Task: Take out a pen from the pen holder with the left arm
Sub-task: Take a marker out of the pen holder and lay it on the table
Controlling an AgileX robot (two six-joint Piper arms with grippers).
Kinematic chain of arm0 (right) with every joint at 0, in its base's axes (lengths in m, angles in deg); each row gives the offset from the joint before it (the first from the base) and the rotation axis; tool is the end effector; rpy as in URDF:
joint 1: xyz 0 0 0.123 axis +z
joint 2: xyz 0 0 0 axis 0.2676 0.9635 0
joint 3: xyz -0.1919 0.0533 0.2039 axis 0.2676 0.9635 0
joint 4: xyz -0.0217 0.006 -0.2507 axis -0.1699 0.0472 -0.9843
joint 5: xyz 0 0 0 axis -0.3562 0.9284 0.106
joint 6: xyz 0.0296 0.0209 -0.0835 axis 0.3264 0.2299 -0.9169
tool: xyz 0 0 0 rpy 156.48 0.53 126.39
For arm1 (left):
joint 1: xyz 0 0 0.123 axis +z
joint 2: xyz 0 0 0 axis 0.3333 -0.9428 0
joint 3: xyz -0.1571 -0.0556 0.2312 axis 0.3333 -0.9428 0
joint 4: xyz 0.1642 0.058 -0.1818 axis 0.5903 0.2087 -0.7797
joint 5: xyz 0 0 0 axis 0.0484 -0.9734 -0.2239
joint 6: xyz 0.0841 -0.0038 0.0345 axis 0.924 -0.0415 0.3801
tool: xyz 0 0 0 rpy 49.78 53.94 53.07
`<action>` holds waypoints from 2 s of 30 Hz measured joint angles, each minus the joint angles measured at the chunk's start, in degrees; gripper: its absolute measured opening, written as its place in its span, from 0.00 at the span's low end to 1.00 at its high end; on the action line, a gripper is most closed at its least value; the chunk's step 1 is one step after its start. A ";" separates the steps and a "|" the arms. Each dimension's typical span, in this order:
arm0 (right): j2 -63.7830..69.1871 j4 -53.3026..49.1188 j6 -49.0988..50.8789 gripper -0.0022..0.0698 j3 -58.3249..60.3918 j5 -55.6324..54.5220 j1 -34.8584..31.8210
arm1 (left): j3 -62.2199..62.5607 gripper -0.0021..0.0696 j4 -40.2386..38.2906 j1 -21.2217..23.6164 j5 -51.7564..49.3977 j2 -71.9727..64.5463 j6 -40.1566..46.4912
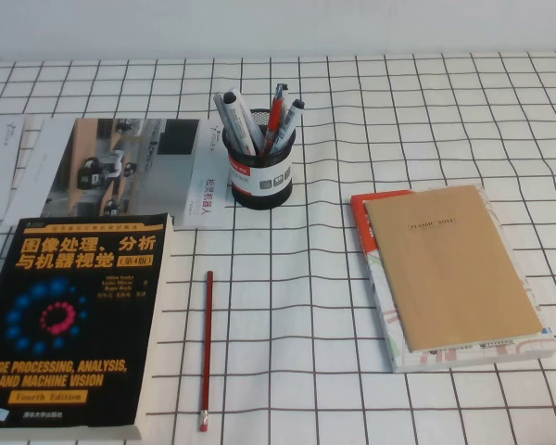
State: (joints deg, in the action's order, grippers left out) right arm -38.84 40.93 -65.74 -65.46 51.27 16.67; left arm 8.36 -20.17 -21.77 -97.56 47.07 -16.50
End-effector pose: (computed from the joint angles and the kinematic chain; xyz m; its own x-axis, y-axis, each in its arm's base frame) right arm 0.0528 0.0033 0.1716 -0.2815 0.1896 -0.9407 0.0120 0.9809 0.1941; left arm 0.0525 -0.0018 0.1716 -0.2971 -0.0004 -0.9548 0.0317 0.9994 -0.0103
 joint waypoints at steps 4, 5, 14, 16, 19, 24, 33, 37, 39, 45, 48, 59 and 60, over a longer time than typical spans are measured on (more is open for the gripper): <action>0.00 0.00 0.00 0.01 0.00 0.00 0.00 | 0.00 0.03 0.00 0.00 0.00 0.00 0.00; 0.00 0.00 0.00 0.01 0.00 0.00 0.00 | 0.00 0.03 0.00 0.00 0.00 0.00 0.00; 0.00 0.00 0.00 0.01 0.00 0.00 0.00 | 0.00 0.03 -1.14 0.00 0.77 0.00 -0.48; 0.00 0.00 0.00 0.01 0.00 0.00 0.00 | 0.00 0.03 -2.76 0.00 2.09 0.00 -1.09; 0.00 0.00 0.00 0.01 0.00 0.00 0.00 | 0.00 0.03 -6.96 0.00 5.08 0.00 -2.52; 0.00 0.00 0.00 0.01 0.00 0.00 0.00 | 0.00 0.03 -16.95 0.00 12.57 0.00 -8.13; 0.00 0.00 0.00 0.01 0.00 0.00 0.00 | 0.00 0.03 -25.78 0.00 18.32 0.00 -13.34; 0.00 0.00 0.00 0.01 0.00 0.00 0.00 | 0.00 0.03 -26.62 0.00 22.19 0.00 -15.11; 0.00 0.00 0.00 0.01 0.00 0.00 0.00 | 0.00 0.03 -26.45 0.00 23.33 0.00 -15.68; 0.00 0.00 0.00 0.01 0.00 0.00 0.00 | 7.97 0.03 -21.66 0.00 15.22 -3.18 -10.05; 0.00 0.00 0.00 0.01 0.00 0.00 0.00 | 13.55 0.03 -20.70 0.00 13.68 -9.84 -3.59; 0.00 0.00 0.00 0.01 0.00 0.00 0.00 | 24.99 0.03 -17.11 -4.78 25.86 -37.30 4.56; 0.00 0.00 0.00 0.01 0.00 0.00 0.00 | 25.49 0.03 -15.31 -6.34 27.33 -39.42 4.56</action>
State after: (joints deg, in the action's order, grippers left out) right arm -38.84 40.93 -65.74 -65.46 51.27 16.67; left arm 33.85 -35.49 -28.11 -70.23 7.65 -11.94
